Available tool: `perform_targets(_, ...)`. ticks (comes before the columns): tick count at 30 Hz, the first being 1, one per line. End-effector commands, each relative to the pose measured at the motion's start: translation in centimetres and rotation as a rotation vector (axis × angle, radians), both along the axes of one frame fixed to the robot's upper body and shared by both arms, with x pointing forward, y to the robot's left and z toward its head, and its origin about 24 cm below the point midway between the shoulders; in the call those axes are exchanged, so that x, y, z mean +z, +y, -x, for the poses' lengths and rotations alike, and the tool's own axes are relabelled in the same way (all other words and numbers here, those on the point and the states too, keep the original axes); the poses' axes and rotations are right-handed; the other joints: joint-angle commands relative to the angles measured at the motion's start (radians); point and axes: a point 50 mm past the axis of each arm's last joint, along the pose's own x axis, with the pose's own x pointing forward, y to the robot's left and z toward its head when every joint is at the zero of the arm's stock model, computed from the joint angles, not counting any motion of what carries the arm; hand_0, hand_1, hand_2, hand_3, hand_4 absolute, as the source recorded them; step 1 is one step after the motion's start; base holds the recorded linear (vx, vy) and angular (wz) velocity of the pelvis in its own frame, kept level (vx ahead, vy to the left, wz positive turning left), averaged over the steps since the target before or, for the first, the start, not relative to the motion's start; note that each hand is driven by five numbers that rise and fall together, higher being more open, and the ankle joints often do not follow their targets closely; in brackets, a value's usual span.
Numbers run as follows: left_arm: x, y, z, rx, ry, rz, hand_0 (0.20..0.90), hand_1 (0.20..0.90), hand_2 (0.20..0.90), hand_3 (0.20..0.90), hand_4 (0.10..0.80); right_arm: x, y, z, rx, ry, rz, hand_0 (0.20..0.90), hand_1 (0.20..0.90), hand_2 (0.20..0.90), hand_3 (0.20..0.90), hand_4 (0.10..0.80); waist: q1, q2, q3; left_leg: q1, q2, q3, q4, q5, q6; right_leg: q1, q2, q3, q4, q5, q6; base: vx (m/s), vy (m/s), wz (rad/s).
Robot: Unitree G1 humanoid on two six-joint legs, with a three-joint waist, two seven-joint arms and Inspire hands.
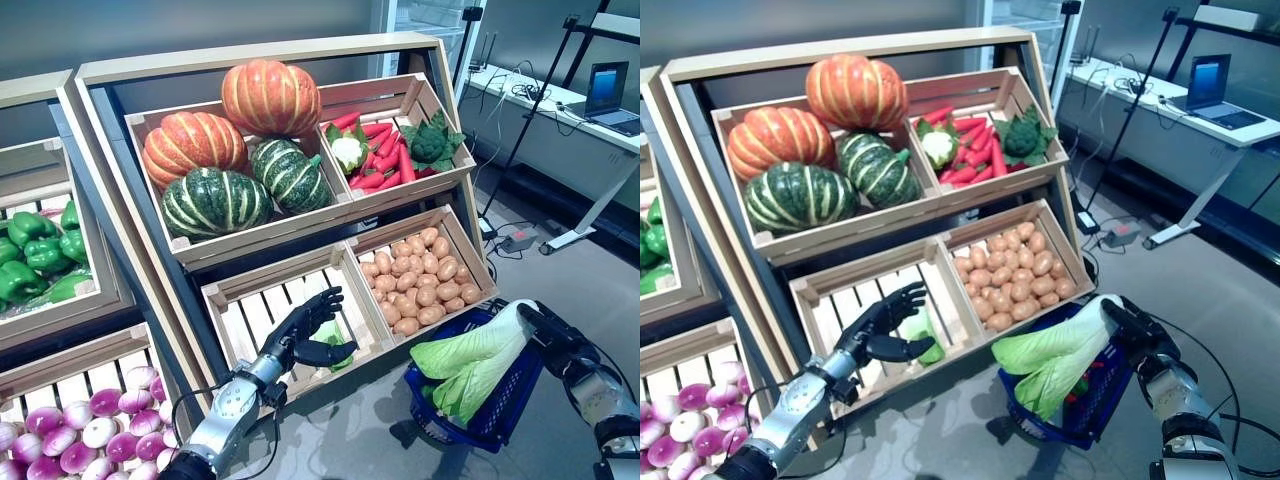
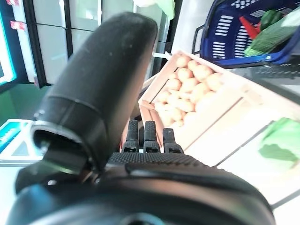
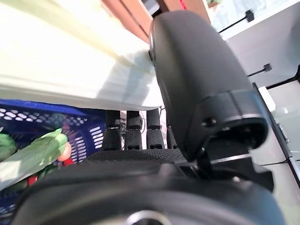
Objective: Put vegetables into the basket
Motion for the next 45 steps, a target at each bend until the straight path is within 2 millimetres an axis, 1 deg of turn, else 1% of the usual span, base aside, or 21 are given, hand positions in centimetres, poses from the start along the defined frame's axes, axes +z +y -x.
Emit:
perform_targets(1,3.4,-0.1,-2.0,-0.007,-0.163,0.067,0.900,0.900,0.900,0.900,0.800,7.3,-3.8,-2.6,-0.124,-0.235,0.200,0.300,0.300,0.300,0.300,0.400,0.036,-0.026,0.001,0.024,0.010,0.036,0.003,-0.101,0.004,0.009,0.013,-0.036,0.002,-0.001,-0.038,0.005,-0.059,0.00)
perform_targets(4,3.0,0.1,-1.8,0.003,-0.150,0.063,0.900,0.900,0.900,0.900,0.800,7.2,-4.3,-2.2,-0.152,-0.222,0.208,0.300,0.300,0.300,0.300,0.400,0.041,-0.023,0.006,0.022,0.011,0.032,0.003,-0.101,0.002,0.010,0.013,-0.042,0.002,-0.003,-0.038,0.018,-0.051,0.01)
perform_targets(9,3.1,0.5,-1.8,0.030,-0.145,0.069,0.900,0.900,0.900,0.900,0.800,7.2,-4.5,-2.0,-0.171,-0.184,0.255,0.300,0.300,0.300,0.300,0.400,0.043,-0.018,0.014,0.018,0.012,0.031,0.003,-0.096,-0.001,0.008,0.011,-0.051,0.002,-0.004,-0.038,0.027,-0.043,0.00)
perform_targets(13,3.2,1.1,-1.6,0.066,-0.140,0.089,0.900,0.900,0.900,0.900,0.800,7.0,-4.9,-1.5,-0.193,-0.115,0.327,0.300,0.300,0.300,0.300,0.400,0.042,-0.018,0.032,0.025,0.014,0.053,0.012,-0.087,-0.001,0.011,0.007,-0.057,0.005,-0.003,-0.043,0.057,-0.052,0.00)
perform_targets(14,3.2,1.1,-1.5,0.074,-0.145,0.097,0.900,0.900,0.900,0.900,0.800,7.1,-4.9,-1.5,-0.202,-0.105,0.340,0.300,0.300,0.300,0.300,0.400,0.042,-0.016,0.045,0.013,0.018,0.056,0.046,-0.098,-0.003,0.004,0.004,-0.056,0.032,-0.015,-0.047,0.000,0.000,0.00)
perform_targets(16,4.2,1.1,-2.0,0.085,-0.176,0.127,0.900,0.900,0.900,0.900,0.800,7.5,-4.9,-1.7,-0.238,-0.098,0.378,0.300,0.300,0.300,0.300,0.400,0.039,-0.014,0.084,-0.057,0.032,0.049,0.152,-0.120,-0.005,-0.050,-0.011,-0.059,0.121,-0.043,-0.057,-0.109,-0.028,-0.03)
perform_targets(18,5.6,1.0,-2.6,0.077,-0.230,0.147,0.900,0.900,0.900,0.900,0.800,8.5,-5.1,-1.9,-0.281,-0.112,0.417,0.300,0.300,0.300,0.300,0.400,0.036,-0.008,0.145,-0.141,0.049,0.033,0.270,-0.149,-0.006,-0.115,-0.030,-0.063,0.212,-0.068,-0.065,-0.234,-0.040,-0.04)
perform_targets(20,7.0,0.7,-3.3,0.072,-0.283,0.159,0.900,0.900,0.900,0.900,0.800,9.9,-5.5,-2.3,-0.318,-0.141,0.451,0.300,0.300,0.300,0.300,0.400,0.030,0.004,0.210,-0.214,0.064,0.019,0.353,-0.167,-0.012,-0.175,-0.048,-0.059,0.277,-0.084,-0.070,-0.272,0.004,-0.05)
perform_targets(22,7.8,0.4,-3.6,0.075,-0.314,0.167,0.900,0.900,0.900,0.900,0.800,11.4,-6.0,-2.6,-0.345,-0.170,0.470,0.300,0.300,0.300,0.300,0.400,0.023,0.017,0.250,-0.271,0.074,0.010,0.411,-0.178,-0.017,-0.219,-0.056,-0.055,0.325,-0.102,-0.081,-0.212,0.014,-0.09)
perform_targets(24,8.4,0.1,-3.9,0.080,-0.340,0.175,0.900,0.900,0.900,0.900,0.800,13.0,-6.3,-3.0,-0.350,-0.202,0.489,0.300,0.300,0.300,0.300,0.400,0.017,0.029,0.279,-0.331,0.079,0.001,0.471,-0.191,-0.017,-0.274,-0.064,-0.050,0.385,-0.121,-0.093,-0.217,0.020,-0.11)
perform_targets(25,8.9,-0.2,-4.0,0.083,-0.361,0.185,0.900,0.900,0.900,0.900,0.800,14.3,-6.6,-3.3,-0.341,-0.231,0.510,0.300,0.300,0.300,0.300,0.400,0.014,0.039,0.304,-0.379,0.076,-0.009,0.529,-0.208,-0.014,-0.317,-0.073,-0.046,0.444,-0.140,-0.102,-0.200,0.017,-0.11)
perform_targets(26,9.1,-0.3,-4.1,0.084,-0.369,0.189,0.900,0.900,0.900,0.900,0.800,14.8,-6.7,-3.5,-0.337,-0.235,0.526,0.300,0.300,0.300,0.300,0.400,0.012,0.043,0.312,-0.403,0.076,-0.013,0.557,-0.218,-0.011,-0.339,-0.076,-0.045,0.474,-0.151,-0.106,-0.143,0.008,-0.10)
perform_targets(27,9.3,-0.4,-4.2,0.090,-0.377,0.192,0.900,0.900,0.900,0.900,0.800,15.3,-6.7,-3.7,-0.326,-0.237,0.552,0.300,0.300,0.300,0.300,0.400,0.009,0.049,0.324,-0.422,0.074,-0.025,0.593,-0.247,-0.015,-0.361,-0.077,-0.031,0.518,-0.176,-0.105,-0.077,-0.012,-0.01)
perform_targets(30,9.7,-0.6,-4.3,0.096,-0.387,0.200,0.900,0.900,0.900,0.900,0.800,16.0,-7.0,-3.7,-0.326,-0.239,0.583,0.300,0.300,0.300,0.300,0.400,0.007,0.058,0.346,-0.481,0.074,-0.043,0.666,-0.263,-0.013,-0.407,-0.085,-0.028,0.591,-0.204,-0.117,-0.084,-0.019,0.03)
perform_targets(31,9.7,-0.6,-4.3,0.095,-0.388,0.205,0.900,0.900,0.900,0.900,0.800,16.4,-7.1,-3.7,-0.330,-0.242,0.589,0.300,0.300,0.300,0.300,0.400,0.006,0.062,0.353,-0.498,0.072,-0.042,0.688,-0.276,-0.005,-0.429,-0.091,-0.025,0.623,-0.214,-0.120,-0.123,-0.014,0.06)
perform_targets(35,9.8,-1.0,-4.1,0.075,-0.397,0.214,0.900,0.900,0.900,0.900,0.800,17.9,-7.4,-3.8,-0.354,-0.259,0.637,0.300,0.300,0.300,0.300,0.400,0.006,0.080,0.378,-0.555,0.066,-0.061,0.775,-0.293,0.007,-0.483,-0.109,-0.018,0.722,-0.253,-0.137,-0.091,-0.012,0.06)
perform_targets(38,9.8,-1.3,-4.0,0.072,-0.400,0.227,0.900,0.900,0.900,0.900,0.800,20.0,-7.7,-4.0,-0.389,-0.271,0.691,0.300,0.300,0.300,0.300,0.400,0.003,0.098,0.392,-0.594,0.061,-0.068,0.837,-0.307,0.014,-0.525,-0.127,-0.014,0.792,-0.280,-0.147,-0.079,0.012,0.06)
perform_targets(39,9.9,-1.4,-3.9,0.071,-0.402,0.233,0.900,0.900,0.900,0.900,0.800,20.6,-7.8,-4.0,-0.396,-0.279,0.704,0.300,0.300,0.300,0.300,0.400,0.003,0.103,0.395,-0.604,0.061,-0.068,0.854,-0.309,0.015,-0.536,-0.132,-0.013,0.811,-0.287,-0.150,-0.050,0.013,0.08)
perform_targets(40,9.9,-1.4,-3.9,0.071,-0.403,0.234,0.900,0.900,0.900,0.900,0.800,20.8,-7.8,-4.0,-0.396,-0.280,0.706,0.300,0.300,0.300,0.300,0.400,0.002,0.104,0.395,-0.607,0.061,-0.068,0.858,-0.310,0.015,-0.539,-0.133,-0.012,0.816,-0.289,-0.150,-0.040,0.009,0.10)
perform_targets(44,10.2,-1.7,-3.7,0.063,-0.417,0.250,0.900,0.900,0.900,0.900,0.800,22.6,-8.0,-4.0,-0.408,-0.321,0.737,0.300,0.300,0.300,0.300,0.400,0.000,0.115,0.407,-0.642,0.059,-0.070,0.915,-0.317,0.016,-0.571,-0.147,-0.011,0.865,-0.308,-0.156,-0.045,0.003,0.08)
perform_targets(45,10.2,-1.7,-3.7,0.063,-0.417,0.251,0.900,0.900,0.900,0.900,0.800,22.8,-8.0,-4.0,-0.406,-0.330,0.737,0.300,0.300,0.300,0.300,0.400,-0.001,0.115,0.407,-0.644,0.059,-0.070,0.919,-0.319,0.017,-0.573,-0.148,-0.011,0.867,-0.309,-0.157,0.000,0.000,0.00)
